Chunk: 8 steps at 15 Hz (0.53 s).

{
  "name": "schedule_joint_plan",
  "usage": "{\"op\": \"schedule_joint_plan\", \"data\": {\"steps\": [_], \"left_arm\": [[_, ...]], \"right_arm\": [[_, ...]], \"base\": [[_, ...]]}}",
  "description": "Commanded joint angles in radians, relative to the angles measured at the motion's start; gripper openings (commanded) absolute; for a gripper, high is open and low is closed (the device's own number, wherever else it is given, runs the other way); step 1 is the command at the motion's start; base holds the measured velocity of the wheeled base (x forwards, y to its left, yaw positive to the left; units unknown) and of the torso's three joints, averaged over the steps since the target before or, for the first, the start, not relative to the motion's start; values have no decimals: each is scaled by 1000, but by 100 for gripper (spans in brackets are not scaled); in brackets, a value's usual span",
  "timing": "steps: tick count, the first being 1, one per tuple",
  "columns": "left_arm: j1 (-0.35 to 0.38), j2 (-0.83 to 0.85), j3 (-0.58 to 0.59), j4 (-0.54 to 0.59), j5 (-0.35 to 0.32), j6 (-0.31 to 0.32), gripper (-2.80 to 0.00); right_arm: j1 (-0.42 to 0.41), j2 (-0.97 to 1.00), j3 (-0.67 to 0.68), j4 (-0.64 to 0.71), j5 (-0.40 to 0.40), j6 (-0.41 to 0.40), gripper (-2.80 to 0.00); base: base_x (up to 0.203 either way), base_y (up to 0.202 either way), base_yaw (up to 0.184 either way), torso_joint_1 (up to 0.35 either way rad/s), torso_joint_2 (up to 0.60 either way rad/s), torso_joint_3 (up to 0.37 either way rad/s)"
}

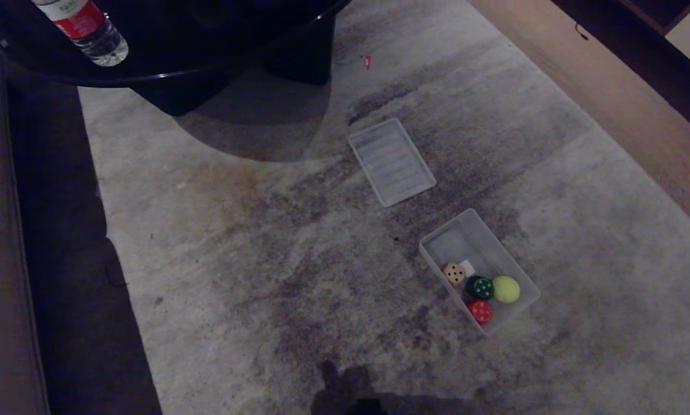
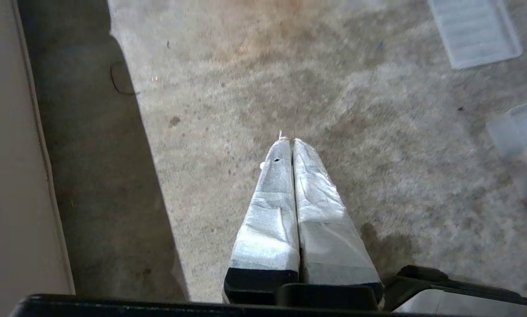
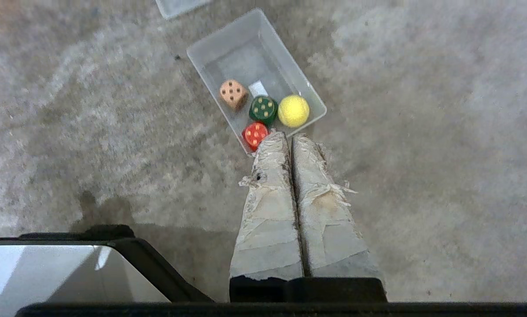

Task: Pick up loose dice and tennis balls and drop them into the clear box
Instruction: Pick up toys out of the box

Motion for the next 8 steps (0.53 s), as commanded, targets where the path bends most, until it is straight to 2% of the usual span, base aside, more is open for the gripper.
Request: {"op": "schedule_joint_plan", "data": {"steps": [1,8], "left_arm": [[0,1,0,0,1,-1,-280],[0,1,0,-1,1,-2,-280]], "right_arm": [[0,2,0,0,0,0,-280],[0,2,1,-1,0,0,-280]], "base": [[0,0,0,2,-2,198],[0,0,0,2,0,204]]}}
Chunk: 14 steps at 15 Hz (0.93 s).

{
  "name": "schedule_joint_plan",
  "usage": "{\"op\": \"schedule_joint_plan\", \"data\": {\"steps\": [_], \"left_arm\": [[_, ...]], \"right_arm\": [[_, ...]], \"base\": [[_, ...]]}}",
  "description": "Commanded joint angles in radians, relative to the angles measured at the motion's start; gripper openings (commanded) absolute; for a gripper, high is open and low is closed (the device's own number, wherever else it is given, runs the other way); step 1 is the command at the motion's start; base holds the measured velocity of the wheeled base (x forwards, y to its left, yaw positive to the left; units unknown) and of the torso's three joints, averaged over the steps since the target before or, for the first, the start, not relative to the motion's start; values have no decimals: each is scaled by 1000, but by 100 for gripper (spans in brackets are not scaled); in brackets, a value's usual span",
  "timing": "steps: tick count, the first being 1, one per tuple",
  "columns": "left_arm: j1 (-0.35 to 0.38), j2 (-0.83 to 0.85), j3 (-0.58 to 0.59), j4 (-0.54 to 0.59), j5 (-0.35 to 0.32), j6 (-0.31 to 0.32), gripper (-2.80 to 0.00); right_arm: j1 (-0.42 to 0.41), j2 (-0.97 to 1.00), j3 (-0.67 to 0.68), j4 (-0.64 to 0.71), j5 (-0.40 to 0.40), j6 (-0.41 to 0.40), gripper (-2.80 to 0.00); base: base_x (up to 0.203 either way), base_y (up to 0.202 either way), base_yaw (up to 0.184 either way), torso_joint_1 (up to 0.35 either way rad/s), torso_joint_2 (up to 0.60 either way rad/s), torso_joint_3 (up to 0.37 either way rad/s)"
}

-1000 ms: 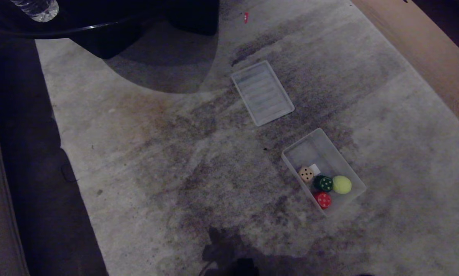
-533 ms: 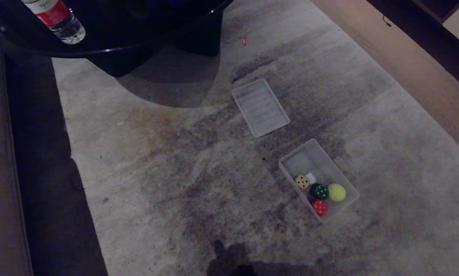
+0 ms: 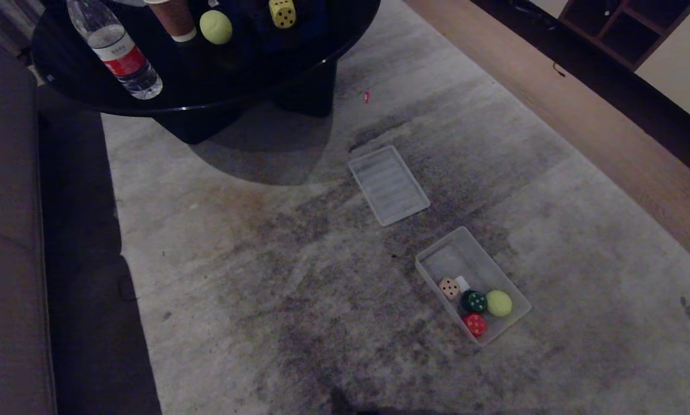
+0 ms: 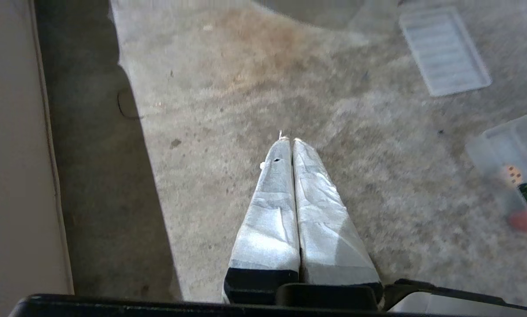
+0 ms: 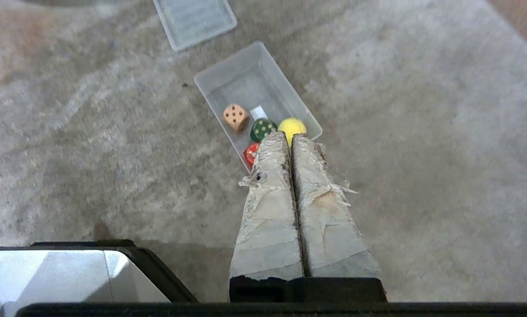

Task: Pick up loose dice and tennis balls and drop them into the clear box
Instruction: Pick up toys out of the box

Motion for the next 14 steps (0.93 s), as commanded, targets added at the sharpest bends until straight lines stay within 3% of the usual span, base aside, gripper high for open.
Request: {"op": "schedule_joint_plan", "data": {"steps": [1,14], "left_arm": [[0,1,0,-1,1,-1,-280],[0,1,0,-1,1,-1,-280]], "right_arm": [[2,2,0,0,1,0,-280],[0,2,0,0,1,0,-280]], "base": [[0,0,0,7,4,207],[0,0,0,2,2,203]]}}
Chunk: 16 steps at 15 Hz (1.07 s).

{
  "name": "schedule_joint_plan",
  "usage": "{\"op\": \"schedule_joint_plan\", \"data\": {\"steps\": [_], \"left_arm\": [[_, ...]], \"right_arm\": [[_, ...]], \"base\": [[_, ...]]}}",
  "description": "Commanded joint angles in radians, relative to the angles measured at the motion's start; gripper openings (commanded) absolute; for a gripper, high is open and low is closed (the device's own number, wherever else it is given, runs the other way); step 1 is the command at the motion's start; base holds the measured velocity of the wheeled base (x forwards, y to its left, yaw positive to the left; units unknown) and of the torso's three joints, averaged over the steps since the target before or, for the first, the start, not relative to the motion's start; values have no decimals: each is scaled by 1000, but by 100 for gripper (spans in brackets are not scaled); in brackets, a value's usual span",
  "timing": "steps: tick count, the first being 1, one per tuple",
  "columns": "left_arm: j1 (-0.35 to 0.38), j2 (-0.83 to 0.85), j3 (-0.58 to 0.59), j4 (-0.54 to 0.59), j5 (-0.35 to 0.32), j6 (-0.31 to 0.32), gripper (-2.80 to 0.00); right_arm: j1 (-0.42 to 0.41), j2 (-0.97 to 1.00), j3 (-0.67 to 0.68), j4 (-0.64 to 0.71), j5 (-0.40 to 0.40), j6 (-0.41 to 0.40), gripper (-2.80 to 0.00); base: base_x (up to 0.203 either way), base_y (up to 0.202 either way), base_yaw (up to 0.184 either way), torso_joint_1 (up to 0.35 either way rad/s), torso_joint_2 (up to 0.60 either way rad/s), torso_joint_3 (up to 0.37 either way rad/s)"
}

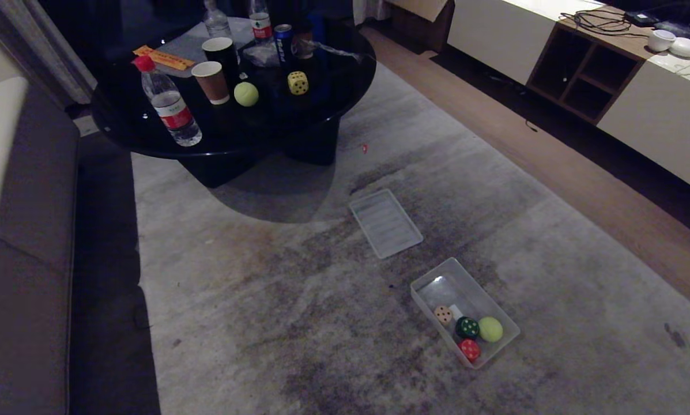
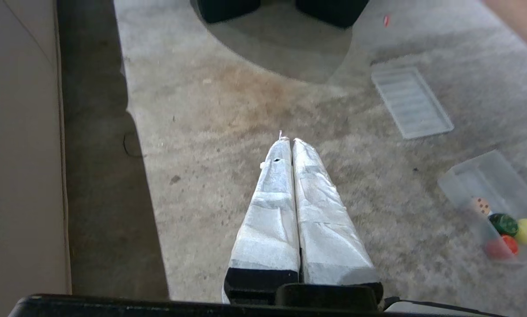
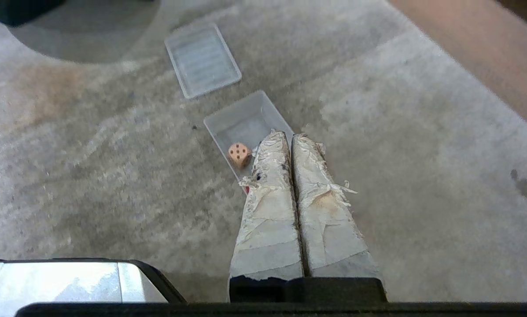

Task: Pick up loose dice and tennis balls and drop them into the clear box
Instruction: Pick up toys out of the box

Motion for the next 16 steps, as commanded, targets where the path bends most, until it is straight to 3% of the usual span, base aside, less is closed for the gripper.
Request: {"op": "schedule_joint_plan", "data": {"steps": [1,16], "left_arm": [[0,1,0,0,1,-1,-280],[0,1,0,-1,1,-1,-280]], "right_arm": [[0,2,0,0,1,0,-280],[0,2,0,-1,1,0,-280]], "base": [[0,0,0,2,6,208],[0,0,0,2,3,200]]}}
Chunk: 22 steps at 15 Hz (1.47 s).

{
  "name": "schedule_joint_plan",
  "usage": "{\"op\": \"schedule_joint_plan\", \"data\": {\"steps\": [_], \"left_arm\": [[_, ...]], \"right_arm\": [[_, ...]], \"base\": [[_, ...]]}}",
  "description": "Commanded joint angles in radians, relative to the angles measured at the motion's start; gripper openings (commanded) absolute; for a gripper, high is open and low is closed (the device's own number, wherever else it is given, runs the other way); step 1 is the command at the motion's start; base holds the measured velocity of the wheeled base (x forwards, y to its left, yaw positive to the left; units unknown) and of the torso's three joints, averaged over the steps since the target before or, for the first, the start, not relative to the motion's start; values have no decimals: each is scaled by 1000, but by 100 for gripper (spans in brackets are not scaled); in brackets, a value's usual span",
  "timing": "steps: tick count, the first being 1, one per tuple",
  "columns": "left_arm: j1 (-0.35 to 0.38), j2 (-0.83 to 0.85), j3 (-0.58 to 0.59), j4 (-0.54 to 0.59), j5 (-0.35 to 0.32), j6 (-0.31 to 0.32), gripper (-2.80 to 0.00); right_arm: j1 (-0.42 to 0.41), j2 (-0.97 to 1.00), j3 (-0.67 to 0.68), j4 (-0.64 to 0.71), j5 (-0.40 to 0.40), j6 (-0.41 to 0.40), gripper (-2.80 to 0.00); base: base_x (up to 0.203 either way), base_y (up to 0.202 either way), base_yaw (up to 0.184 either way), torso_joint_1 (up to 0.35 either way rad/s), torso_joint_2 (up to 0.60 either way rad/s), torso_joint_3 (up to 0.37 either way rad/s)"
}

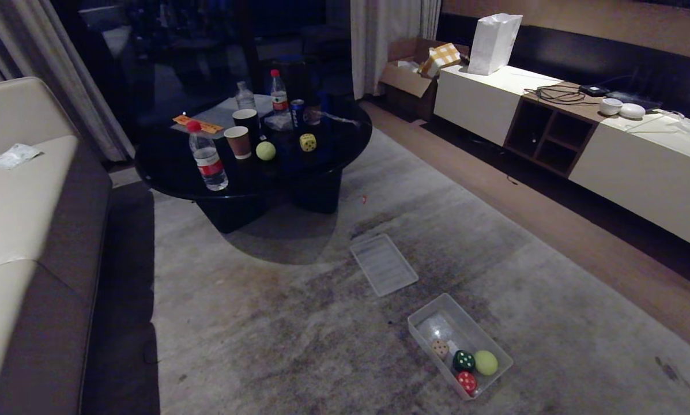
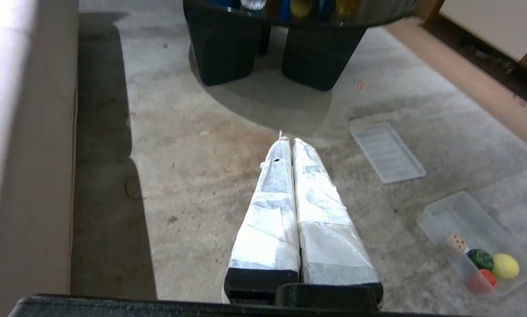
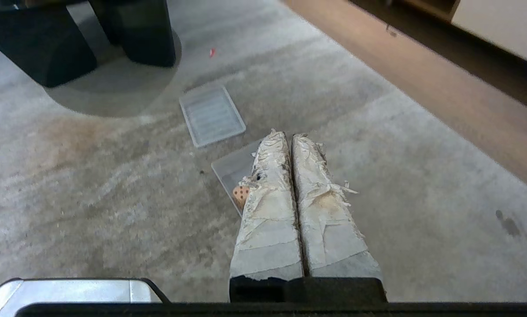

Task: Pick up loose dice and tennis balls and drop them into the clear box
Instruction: Pick up toys out of the box

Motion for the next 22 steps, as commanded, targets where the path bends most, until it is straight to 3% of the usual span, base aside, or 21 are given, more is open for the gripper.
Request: {"op": "schedule_joint_plan", "data": {"steps": [1,13,22], "left_arm": [[0,1,0,-1,1,-1,-280],[0,0,0,1,1,0,-280],[0,1,0,2,-1,6,-280]], "right_arm": [[0,2,0,-1,1,0,-280],[0,2,0,1,1,0,-280],[0,2,0,1,-2,0,-280]], "base": [[0,0,0,5,7,206],[0,0,0,3,3,200],[0,0,0,1,1,21]]}}
